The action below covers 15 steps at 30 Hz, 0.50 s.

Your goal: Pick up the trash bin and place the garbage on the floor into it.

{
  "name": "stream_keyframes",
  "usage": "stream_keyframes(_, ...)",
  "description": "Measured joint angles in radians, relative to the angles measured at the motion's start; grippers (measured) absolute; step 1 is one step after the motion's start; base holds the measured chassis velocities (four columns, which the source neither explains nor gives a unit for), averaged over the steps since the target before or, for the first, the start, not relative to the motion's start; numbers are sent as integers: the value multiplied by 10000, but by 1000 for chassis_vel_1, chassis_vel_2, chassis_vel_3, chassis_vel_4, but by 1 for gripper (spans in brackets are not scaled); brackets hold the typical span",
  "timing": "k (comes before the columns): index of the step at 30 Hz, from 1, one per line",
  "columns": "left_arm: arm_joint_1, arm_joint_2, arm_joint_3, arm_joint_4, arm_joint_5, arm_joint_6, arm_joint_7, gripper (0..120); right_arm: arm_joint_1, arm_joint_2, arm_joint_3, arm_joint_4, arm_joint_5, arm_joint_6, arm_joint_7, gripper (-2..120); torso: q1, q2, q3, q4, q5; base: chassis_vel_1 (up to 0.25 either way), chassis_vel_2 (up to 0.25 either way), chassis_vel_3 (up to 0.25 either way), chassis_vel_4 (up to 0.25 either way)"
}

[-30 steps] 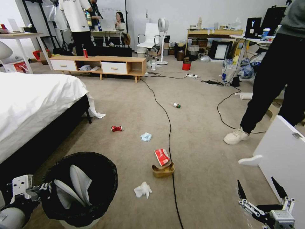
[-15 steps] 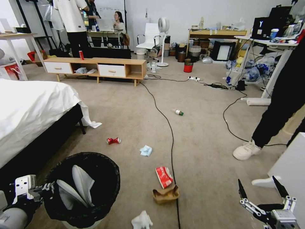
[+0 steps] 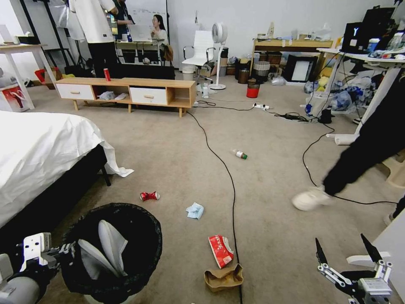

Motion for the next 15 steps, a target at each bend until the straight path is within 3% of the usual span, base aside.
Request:
stream_keyframes(9, 112, -42, 40, -23, 44, 0, 0, 4, -49, -297, -186, -11, 186, -242, -35, 100, 0, -1, 1, 1, -2, 0, 0, 0, 0)
stream_keyframes(15, 174, -3, 16, -41, 58, 0, 2, 4, -447, -1203, -567, 271, 669, -1500, 101, 100, 0, -1, 1, 1, -3, 0, 0, 0, 0)
